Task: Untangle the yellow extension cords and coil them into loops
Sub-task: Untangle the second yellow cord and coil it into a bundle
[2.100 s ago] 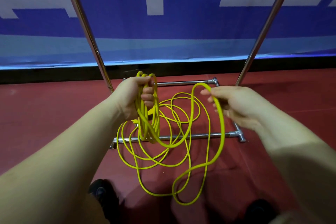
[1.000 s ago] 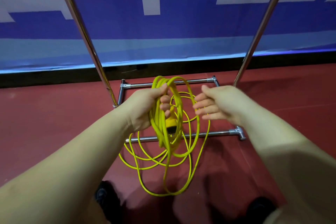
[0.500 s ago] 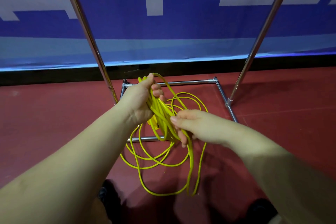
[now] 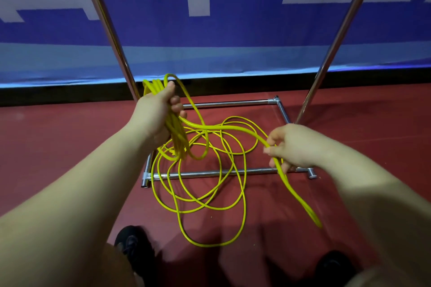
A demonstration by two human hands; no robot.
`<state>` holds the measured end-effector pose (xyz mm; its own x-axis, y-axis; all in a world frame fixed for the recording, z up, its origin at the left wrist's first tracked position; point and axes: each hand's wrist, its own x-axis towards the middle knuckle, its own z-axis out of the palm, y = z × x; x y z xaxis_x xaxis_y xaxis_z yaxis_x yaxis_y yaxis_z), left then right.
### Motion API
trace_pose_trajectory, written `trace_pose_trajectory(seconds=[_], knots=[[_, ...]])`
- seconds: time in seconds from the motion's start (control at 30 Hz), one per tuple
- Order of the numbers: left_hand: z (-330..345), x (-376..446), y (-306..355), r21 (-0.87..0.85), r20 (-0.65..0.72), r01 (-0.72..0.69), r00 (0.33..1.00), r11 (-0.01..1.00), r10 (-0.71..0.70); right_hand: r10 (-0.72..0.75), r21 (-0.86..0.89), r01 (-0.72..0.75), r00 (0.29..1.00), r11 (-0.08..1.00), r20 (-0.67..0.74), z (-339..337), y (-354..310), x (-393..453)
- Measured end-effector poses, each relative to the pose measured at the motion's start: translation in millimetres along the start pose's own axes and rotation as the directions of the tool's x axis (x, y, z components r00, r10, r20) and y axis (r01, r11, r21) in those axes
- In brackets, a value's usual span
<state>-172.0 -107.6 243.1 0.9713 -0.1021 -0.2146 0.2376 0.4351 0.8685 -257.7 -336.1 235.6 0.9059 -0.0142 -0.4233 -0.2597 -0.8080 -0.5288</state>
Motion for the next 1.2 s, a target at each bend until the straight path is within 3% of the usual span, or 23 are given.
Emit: trace_pose_trajectory(seconds=[0.13,0.3,0.47,0.53,0.63,0.77,0.9,1.03,1.1,1.2], knots=[[1,-6,-2,0.267,0.070,-0.130,0.991,0.955,0.116,0.072,0.302,-0.076,0.997,0.950,0.025,-11,-6,-7],[7,-14,-9,0.530,0.145,-0.247,0.969,0.811,0.200,0.105,0.613,-0.134,0.991,0.779,0.083,-24,-17,-21],[10,-20,-17,0.705,0.210,-0.278,0.961,0.652,0.183,-0.014,0.806,-0.106,0.990,0.583,0.140,-30,-29,-34],[11,-21,-17,0.712,0.185,-0.254,0.967,0.655,0.173,-0.097,0.796,-0.061,0.984,0.602,0.148,-29,-32,-36],[12,-20,-17,0.653,0.150,-0.211,0.977,0.728,0.149,-0.166,0.650,0.068,0.982,0.757,0.091,-26,-30,-35],[12,-16,-21,0.506,0.124,-0.101,0.991,0.856,0.044,-0.203,0.703,0.141,0.979,0.697,0.005,-25,-26,-27],[14,-11,-22,0.211,0.090,0.080,0.991,0.974,-0.100,-0.265,0.595,0.230,0.964,0.770,-0.029,-24,-27,-28],[18,-9,-22,-0.046,0.030,0.204,0.979,0.978,-0.203,-0.378,0.654,0.236,0.922,0.719,0.083,-21,-31,-32],[24,-12,-22,-0.111,0.014,0.219,0.976,0.969,-0.219,-0.338,0.549,0.207,0.929,0.810,0.148,-15,-32,-30],[35,-19,-23,-0.197,-0.013,0.232,0.971,0.952,-0.239,-0.263,0.269,0.264,0.964,0.926,-0.042,2,-32,-21]])
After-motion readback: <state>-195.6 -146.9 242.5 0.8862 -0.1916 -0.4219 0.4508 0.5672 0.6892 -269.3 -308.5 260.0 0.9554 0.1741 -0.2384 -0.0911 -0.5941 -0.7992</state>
